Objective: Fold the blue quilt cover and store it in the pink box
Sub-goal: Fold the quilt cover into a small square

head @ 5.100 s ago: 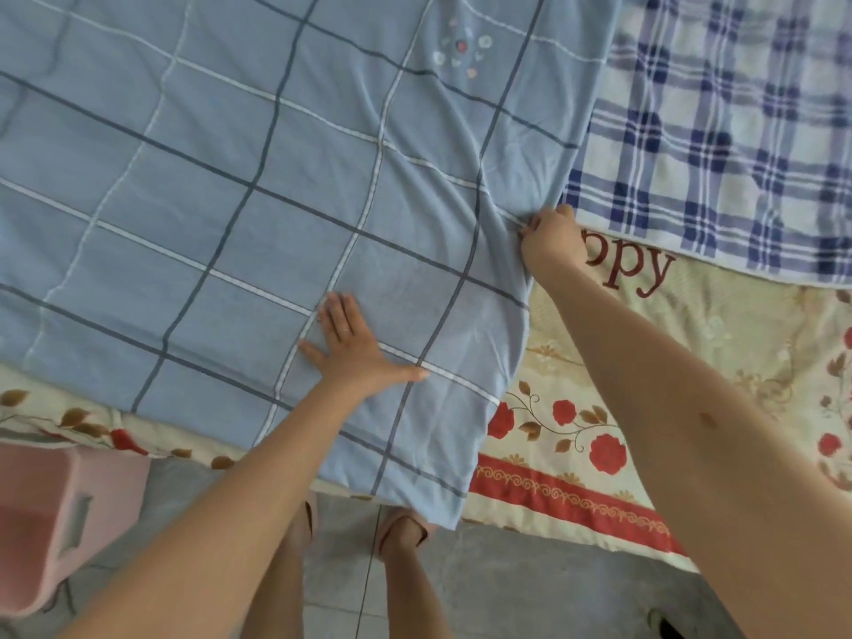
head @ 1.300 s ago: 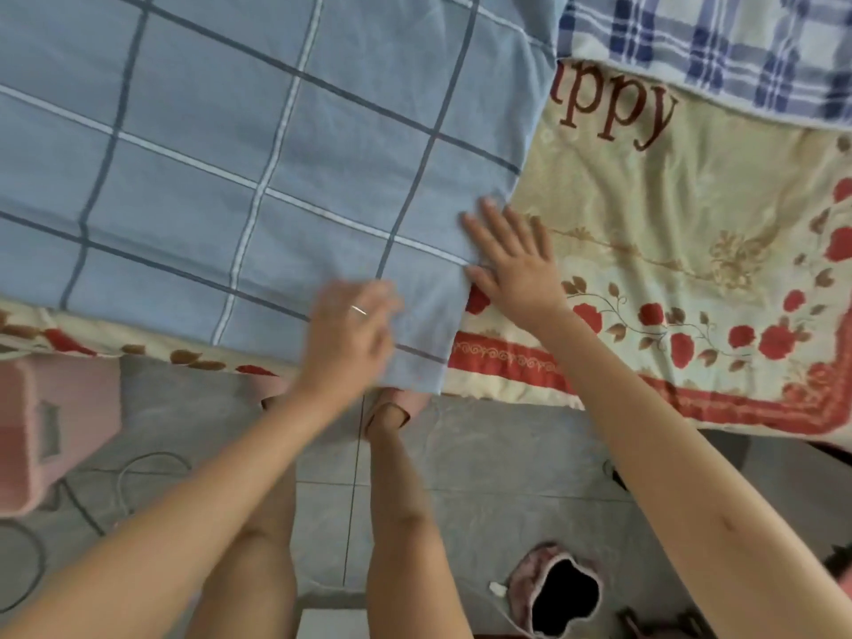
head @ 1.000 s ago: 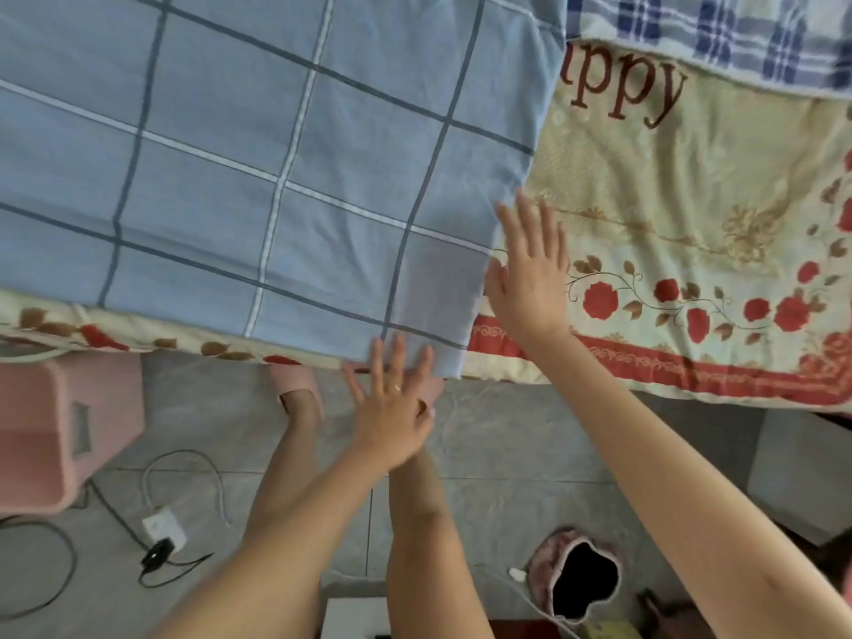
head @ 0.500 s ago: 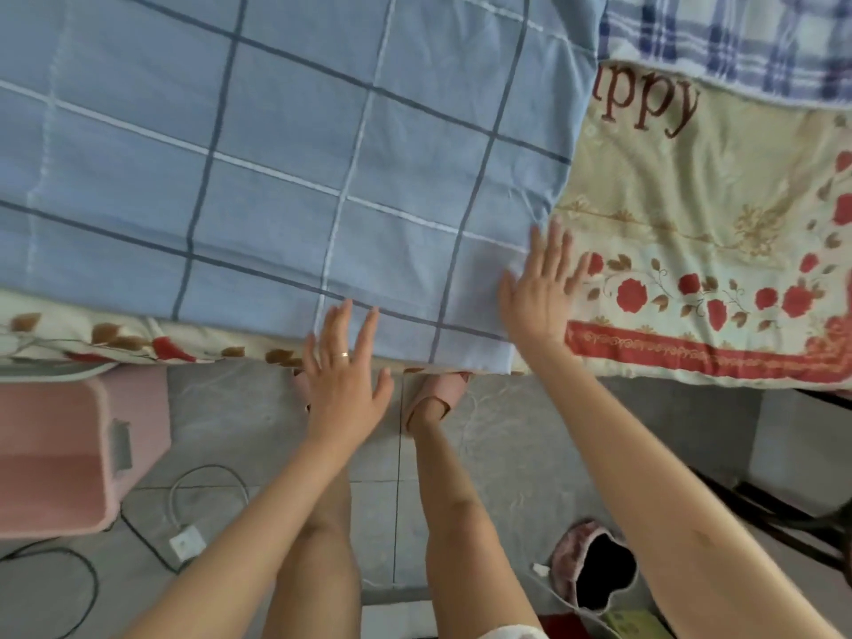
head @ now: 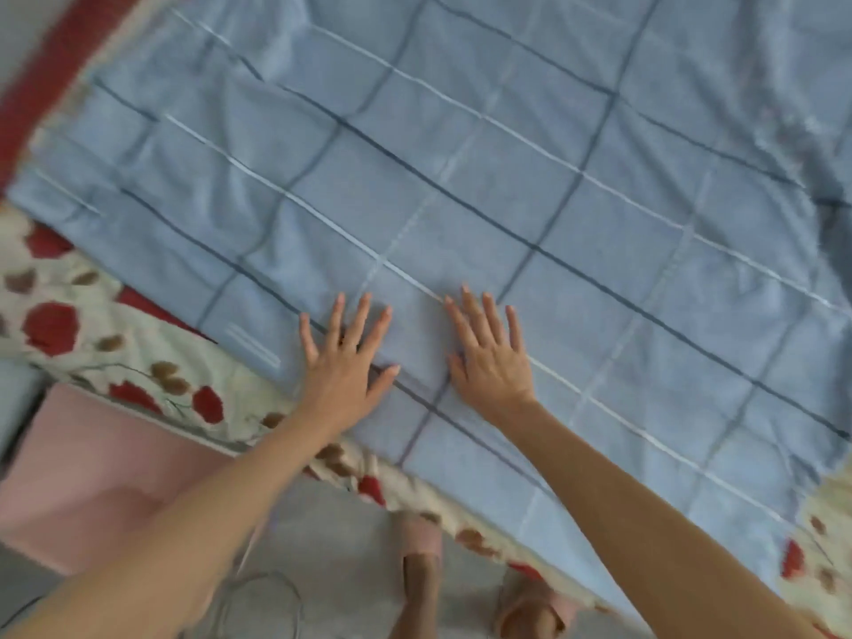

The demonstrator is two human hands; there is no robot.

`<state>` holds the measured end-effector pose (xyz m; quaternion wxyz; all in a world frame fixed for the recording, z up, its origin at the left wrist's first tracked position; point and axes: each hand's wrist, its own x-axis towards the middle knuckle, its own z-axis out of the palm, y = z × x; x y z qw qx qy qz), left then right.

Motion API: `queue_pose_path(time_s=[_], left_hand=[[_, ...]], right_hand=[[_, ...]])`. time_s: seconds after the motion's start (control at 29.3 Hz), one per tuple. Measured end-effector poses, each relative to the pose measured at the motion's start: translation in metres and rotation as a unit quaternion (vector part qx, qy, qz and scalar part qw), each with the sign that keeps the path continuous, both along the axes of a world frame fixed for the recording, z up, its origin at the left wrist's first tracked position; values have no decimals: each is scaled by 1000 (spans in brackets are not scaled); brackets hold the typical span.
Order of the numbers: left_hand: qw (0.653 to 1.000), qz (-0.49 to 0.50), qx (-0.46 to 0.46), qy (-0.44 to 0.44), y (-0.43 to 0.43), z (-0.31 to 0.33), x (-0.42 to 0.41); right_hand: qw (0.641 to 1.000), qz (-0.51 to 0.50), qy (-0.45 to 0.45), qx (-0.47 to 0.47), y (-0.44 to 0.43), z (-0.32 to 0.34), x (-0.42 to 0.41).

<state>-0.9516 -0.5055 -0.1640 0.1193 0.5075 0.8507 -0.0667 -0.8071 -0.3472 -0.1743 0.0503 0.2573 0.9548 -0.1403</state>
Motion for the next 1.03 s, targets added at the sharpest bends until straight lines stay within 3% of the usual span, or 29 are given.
queue_pose_path(time_s=[0.07,0.14,0.17,0.24,0.34,0.44,0.51,0.58,0.68,1.03], left_hand=[[999,27,27,30,-6,-13,-81],[998,48,33,39,-2,-19,-116],[992,122,19,41,-13,-22,-180],[981,191,22,37,-12,-23,-223],[941,338,26,11,-31,-24,-300],[910,409,59,41,-47,-27,-337],[908,405,80,78,-46,-25,-335],[881,460,93,63,-56,-44,-374],[897,426,98,69,-50,-44,-362],[899,435,44,28,-50,-38,-380]], right_hand=[[1000,27,7,5,10,-5,-78],[999,23,40,16,20,-13,-94],[996,80,12,24,21,-18,-163],[997,73,0,38,29,-20,-189],[991,86,-93,53,34,-13,-266],[995,15,-101,6,46,-16,-332],[991,-62,-116,-36,56,-7,-366],[984,-89,-141,-62,58,-12,-458],[974,-149,-139,-99,74,-2,-488],[966,-179,-160,-98,82,-7,-526]])
